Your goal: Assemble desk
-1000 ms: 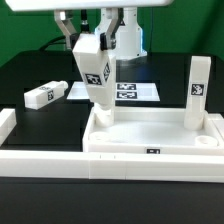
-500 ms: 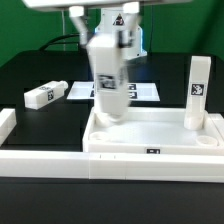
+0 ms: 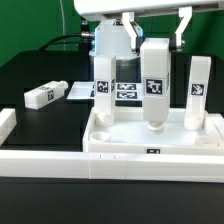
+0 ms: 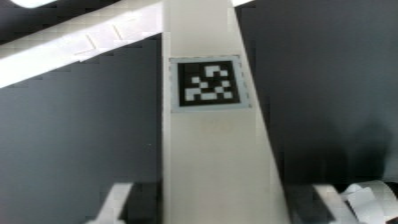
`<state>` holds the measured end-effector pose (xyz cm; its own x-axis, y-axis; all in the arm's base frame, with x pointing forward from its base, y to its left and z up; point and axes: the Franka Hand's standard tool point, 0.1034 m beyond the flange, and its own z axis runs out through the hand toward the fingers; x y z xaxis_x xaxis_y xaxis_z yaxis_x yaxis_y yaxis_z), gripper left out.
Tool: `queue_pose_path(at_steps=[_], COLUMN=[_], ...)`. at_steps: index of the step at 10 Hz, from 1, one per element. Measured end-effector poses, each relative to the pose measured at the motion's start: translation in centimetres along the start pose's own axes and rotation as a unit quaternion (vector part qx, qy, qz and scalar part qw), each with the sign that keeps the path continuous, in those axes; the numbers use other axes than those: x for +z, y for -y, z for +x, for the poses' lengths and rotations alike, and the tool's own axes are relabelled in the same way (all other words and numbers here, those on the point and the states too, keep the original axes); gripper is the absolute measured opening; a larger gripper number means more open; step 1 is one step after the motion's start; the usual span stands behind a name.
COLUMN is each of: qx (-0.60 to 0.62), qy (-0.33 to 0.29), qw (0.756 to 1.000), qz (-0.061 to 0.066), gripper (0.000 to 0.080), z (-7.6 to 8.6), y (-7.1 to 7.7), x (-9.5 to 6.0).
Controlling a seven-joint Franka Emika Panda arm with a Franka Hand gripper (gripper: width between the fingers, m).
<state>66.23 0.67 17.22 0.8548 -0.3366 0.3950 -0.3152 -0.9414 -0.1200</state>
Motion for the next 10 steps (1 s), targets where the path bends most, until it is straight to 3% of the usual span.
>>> queue_pose_path(at_steps=[2, 5, 10], qx=[0.001, -0.029, -0.032], qy=[0.000, 0.002, -0.002], qw=[1.000, 1.000, 0.999], qz=[0.001, 0.012, 0.013], gripper=[0.0293, 0.0294, 0.0293], z=[-0.2, -2.4, -2.5], y=[0.4, 3.9, 4.1], x=[0.0, -0.5, -0.4])
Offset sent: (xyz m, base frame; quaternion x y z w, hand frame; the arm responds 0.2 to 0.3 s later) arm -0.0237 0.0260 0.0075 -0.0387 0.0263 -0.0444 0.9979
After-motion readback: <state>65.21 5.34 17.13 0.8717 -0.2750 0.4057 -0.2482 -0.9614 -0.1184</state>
